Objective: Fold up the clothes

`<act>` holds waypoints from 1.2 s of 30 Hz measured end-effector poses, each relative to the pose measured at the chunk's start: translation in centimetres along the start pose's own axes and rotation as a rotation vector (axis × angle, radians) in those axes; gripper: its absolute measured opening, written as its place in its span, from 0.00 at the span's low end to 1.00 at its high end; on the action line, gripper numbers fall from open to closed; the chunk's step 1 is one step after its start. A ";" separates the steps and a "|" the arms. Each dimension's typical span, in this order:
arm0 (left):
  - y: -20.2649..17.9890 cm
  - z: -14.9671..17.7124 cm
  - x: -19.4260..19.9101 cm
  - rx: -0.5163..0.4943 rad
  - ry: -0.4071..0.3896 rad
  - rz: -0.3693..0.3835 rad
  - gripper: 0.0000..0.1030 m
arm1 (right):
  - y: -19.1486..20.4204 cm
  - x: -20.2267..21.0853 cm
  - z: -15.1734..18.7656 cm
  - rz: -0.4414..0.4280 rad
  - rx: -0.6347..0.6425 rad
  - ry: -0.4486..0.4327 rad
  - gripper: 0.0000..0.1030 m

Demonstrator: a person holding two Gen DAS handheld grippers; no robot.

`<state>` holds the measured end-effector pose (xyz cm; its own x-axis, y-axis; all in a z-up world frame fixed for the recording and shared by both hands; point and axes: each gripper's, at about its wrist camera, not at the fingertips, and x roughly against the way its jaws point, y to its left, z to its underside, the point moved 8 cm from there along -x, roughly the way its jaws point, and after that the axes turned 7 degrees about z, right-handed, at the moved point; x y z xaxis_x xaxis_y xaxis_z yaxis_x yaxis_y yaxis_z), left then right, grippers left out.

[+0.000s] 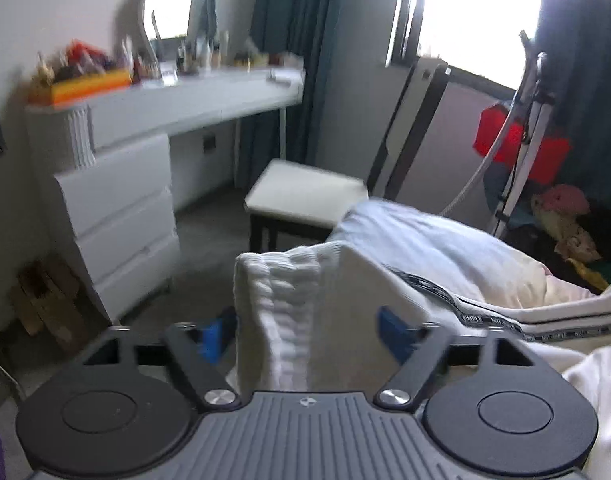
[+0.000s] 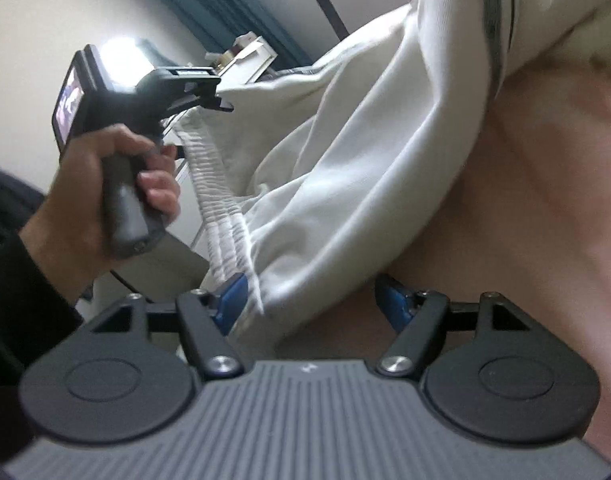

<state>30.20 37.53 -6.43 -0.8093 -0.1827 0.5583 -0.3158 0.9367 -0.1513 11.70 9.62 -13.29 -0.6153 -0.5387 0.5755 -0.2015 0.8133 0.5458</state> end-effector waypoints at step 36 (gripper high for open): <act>-19.8 20.5 21.8 -0.208 -0.108 0.322 0.92 | -18.0 25.4 -4.8 0.369 0.253 -0.553 0.70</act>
